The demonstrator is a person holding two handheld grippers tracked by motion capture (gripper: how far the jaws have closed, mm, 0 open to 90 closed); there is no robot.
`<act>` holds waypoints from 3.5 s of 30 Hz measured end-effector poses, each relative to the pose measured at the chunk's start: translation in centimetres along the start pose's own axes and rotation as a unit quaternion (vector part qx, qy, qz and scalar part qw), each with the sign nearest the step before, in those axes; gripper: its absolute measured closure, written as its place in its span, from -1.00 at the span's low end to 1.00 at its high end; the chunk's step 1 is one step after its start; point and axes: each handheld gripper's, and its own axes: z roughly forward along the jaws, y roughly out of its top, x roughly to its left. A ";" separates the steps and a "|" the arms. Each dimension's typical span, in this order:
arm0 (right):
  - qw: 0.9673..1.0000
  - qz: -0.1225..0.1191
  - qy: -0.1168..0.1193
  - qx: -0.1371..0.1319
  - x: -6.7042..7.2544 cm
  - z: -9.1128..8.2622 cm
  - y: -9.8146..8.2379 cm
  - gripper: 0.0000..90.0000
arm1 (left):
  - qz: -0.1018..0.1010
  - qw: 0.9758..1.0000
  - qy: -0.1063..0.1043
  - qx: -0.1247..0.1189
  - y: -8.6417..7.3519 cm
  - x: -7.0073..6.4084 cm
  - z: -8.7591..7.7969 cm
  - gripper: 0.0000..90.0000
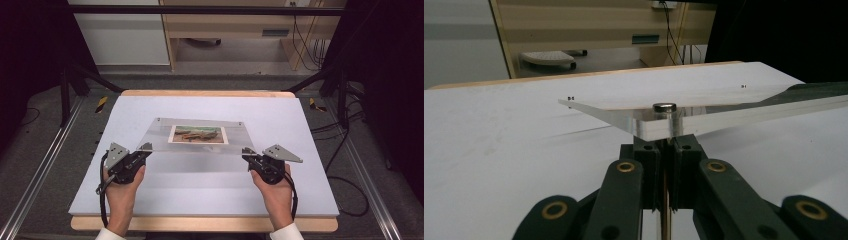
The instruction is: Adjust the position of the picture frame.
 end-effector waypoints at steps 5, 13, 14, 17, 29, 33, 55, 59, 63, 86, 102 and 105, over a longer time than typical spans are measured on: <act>1.000 0.003 -0.006 0.000 -0.5 -0.5 -0.1 0.84 | -0.001 1.000 -0.003 -0.002 -0.1 -0.7 0.3 0.86; 1.000 0.013 -0.018 0.000 -1.6 -1.5 -0.3 0.85 | 0.003 1.000 -0.015 0.000 -0.3 -2.0 1.1 0.85; 1.000 0.013 -0.020 -0.001 -1.7 -1.6 -0.3 0.85 | 0.001 1.000 -0.016 0.001 -0.4 -2.1 1.3 0.85; 1.000 0.011 -0.026 0.000 -2.1 -2.0 -0.3 0.85 | -0.001 1.000 -0.019 0.001 -0.7 -2.6 1.6 0.85; 0.999 0.014 -0.038 0.009 -3.3 -2.5 -0.8 0.85 | 0.007 1.000 -0.023 0.004 -1.2 -3.7 2.4 0.84; 0.999 0.014 -0.041 0.012 -3.5 -2.5 -1.0 0.85 | 0.008 1.000 -0.024 0.005 -1.3 -3.8 2.5 0.84; 0.998 -0.004 -0.047 0.037 -2.7 -1.0 -2.4 0.85 | 0.031 0.998 -0.004 0.047 -3.7 -2.9 2.9 0.82; 0.997 0.013 -0.040 0.060 -2.7 -0.7 -3.6 0.87 | 0.023 0.997 -0.007 0.074 -4.5 -2.9 2.9 0.83; 0.997 0.018 -0.038 0.072 -2.8 -0.5 -4.1 0.87 | 0.023 0.996 -0.011 0.091 -4.9 -2.9 3.1 0.85; 0.993 0.012 -0.048 0.109 -3.2 0.8 -5.2 0.86 | 0.025 0.991 -0.015 0.128 -5.9 -2.3 4.2 0.85; 0.991 0.012 -0.052 0.122 -3.3 1.2 -5.4 0.86 | 0.024 0.989 -0.021 0.142 -6.2 -2.3 4.4 0.85; 0.991 0.012 -0.052 0.125 -3.3 1.2 -5.5 0.86 | 0.026 0.989 -0.020 0.142 -6.2 -2.3 4.4 0.85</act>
